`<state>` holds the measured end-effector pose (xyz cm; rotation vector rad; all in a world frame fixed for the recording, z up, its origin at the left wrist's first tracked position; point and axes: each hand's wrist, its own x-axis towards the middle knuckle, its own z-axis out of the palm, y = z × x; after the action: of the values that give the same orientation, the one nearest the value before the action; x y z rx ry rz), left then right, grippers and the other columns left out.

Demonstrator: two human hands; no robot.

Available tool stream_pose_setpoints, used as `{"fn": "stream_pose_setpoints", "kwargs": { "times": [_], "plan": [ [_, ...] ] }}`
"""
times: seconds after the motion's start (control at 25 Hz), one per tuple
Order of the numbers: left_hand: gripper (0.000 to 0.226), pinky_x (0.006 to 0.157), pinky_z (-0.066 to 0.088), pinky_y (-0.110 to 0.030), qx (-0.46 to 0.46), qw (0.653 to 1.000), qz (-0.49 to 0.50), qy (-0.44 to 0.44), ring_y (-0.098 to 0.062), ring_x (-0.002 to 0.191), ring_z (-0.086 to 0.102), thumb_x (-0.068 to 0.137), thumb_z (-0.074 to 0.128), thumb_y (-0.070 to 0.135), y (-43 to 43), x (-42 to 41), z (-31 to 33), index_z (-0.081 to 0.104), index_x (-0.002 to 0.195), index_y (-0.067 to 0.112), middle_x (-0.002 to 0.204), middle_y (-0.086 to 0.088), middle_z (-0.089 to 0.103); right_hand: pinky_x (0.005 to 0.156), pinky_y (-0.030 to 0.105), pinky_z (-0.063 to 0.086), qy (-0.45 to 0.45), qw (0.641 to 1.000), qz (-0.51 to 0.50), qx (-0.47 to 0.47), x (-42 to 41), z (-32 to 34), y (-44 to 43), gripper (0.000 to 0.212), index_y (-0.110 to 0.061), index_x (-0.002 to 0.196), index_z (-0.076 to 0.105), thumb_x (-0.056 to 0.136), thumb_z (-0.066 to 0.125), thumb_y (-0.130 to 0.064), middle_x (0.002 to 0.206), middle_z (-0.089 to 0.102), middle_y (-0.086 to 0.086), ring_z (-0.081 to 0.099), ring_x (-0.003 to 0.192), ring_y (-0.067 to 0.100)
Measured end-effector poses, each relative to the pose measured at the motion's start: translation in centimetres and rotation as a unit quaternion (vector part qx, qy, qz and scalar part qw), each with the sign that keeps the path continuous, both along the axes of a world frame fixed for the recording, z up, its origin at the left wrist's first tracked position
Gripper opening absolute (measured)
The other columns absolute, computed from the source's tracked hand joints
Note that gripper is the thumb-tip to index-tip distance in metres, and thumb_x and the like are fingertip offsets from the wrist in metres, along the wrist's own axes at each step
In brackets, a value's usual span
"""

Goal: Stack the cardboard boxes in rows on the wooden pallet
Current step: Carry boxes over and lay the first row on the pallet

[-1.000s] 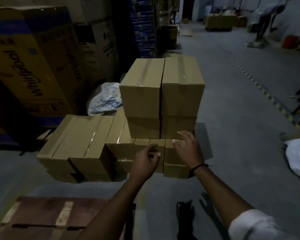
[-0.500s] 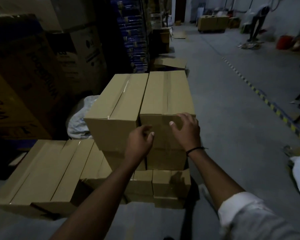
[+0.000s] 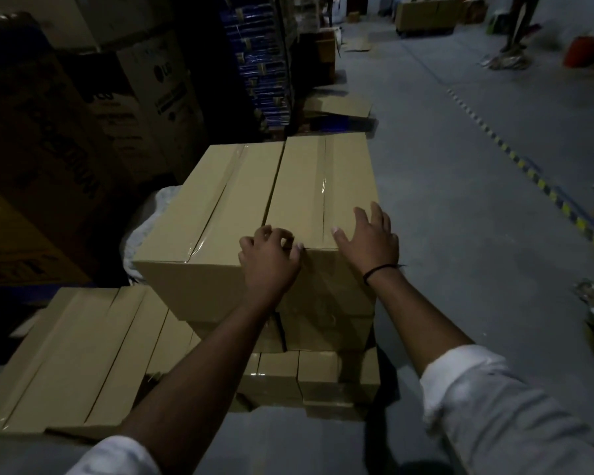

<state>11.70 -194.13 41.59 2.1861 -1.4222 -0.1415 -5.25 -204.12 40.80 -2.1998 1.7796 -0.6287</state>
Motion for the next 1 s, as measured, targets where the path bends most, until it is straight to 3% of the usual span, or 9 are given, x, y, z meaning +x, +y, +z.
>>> {"fn": "stream_pose_setpoints", "kwargs": {
  "times": [0.2,0.36,0.48,0.76,1.0],
  "plan": [
    [0.048,0.106,0.037,-0.047,0.012,1.000,-0.013,0.019,-0.034,0.138,0.031,0.092,0.058,0.058,-2.1,-0.2,0.1,0.055,0.132,0.030,0.152,-0.007,0.038,0.111,0.054,0.032,0.032,0.999,-0.015,0.037,-1.2,-0.8,0.1,0.076,-0.018,0.153,0.033,0.095,0.040,-0.067,0.165,0.015,0.011,0.012,0.151,0.029],
    [0.072,0.105,0.041,-0.056,0.076,0.996,-0.047,0.027,-0.043,0.143,0.031,0.085,0.061,0.068,-4.8,-0.3,0.4,0.043,0.142,0.028,0.161,-0.014,0.024,0.113,0.054,0.030,0.023,0.997,-0.031,0.062,-2.2,-0.5,0.0,0.080,-0.021,0.154,0.028,0.093,0.042,-0.070,0.166,0.007,0.012,0.008,0.152,0.034],
    [0.089,0.102,0.047,-0.059,0.112,0.991,-0.050,0.049,-0.044,0.135,0.042,0.076,0.061,0.078,-7.2,0.7,0.6,0.036,0.145,0.028,0.157,-0.016,0.028,0.111,0.054,0.034,0.015,0.995,-0.022,0.097,-2.4,0.0,-0.6,0.085,-0.024,0.155,0.025,0.090,0.046,-0.072,0.167,0.002,0.010,0.016,0.149,0.036],
    [0.099,0.091,0.055,-0.053,0.130,0.990,-0.037,0.030,-0.043,0.125,0.052,0.073,0.058,0.085,-9.2,1.9,0.9,0.030,0.148,0.027,0.151,-0.019,0.027,0.108,0.052,0.038,0.065,0.988,0.024,0.135,-1.3,0.3,-3.5,0.092,-0.034,0.158,0.015,0.084,0.043,-0.082,0.168,-0.008,0.001,0.029,0.144,0.041],
    [0.100,0.091,0.054,-0.055,0.113,0.993,-0.026,-0.011,-0.045,0.125,0.052,0.071,0.046,0.093,-8.5,1.3,0.0,0.028,0.148,0.031,0.149,-0.019,0.032,0.106,0.052,0.039,0.090,0.990,0.023,0.109,-0.1,0.5,-5.1,0.094,-0.030,0.158,0.020,0.083,0.040,-0.083,0.168,0.001,0.004,0.030,0.141,0.048]
  ]
}}
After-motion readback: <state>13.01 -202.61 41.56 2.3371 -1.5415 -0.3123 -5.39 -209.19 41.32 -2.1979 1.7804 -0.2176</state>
